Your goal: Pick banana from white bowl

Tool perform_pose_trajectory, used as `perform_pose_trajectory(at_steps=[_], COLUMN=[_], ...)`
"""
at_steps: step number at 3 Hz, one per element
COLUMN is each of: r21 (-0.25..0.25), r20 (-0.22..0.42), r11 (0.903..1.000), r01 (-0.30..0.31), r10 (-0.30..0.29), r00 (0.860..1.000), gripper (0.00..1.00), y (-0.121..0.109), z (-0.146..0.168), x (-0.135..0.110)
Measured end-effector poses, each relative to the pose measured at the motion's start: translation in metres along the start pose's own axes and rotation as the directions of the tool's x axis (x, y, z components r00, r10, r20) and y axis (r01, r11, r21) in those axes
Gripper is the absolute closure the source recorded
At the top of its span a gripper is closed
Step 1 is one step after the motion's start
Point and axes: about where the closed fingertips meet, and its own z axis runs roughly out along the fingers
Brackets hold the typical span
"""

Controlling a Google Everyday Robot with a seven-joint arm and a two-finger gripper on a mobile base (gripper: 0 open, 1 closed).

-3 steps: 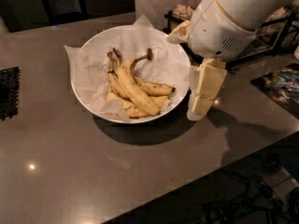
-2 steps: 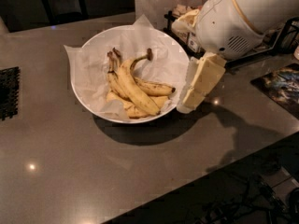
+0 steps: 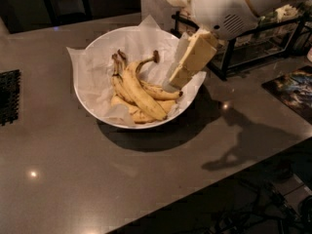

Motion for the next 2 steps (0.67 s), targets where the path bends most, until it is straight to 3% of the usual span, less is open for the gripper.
perform_pose_trajectory(at_steps=[1,2], r21=[-0.035,-0.096], r20=[0.059,0.087], r11=[0.9992,0.9954], r01=[0.017,0.0], r10=[-0.015,0.008], r00=[0.998,0.996], gripper=[0.0,0.0], y=[-0.008,-0.007], z=[0.015,0.038], x=[-0.011,-0.01])
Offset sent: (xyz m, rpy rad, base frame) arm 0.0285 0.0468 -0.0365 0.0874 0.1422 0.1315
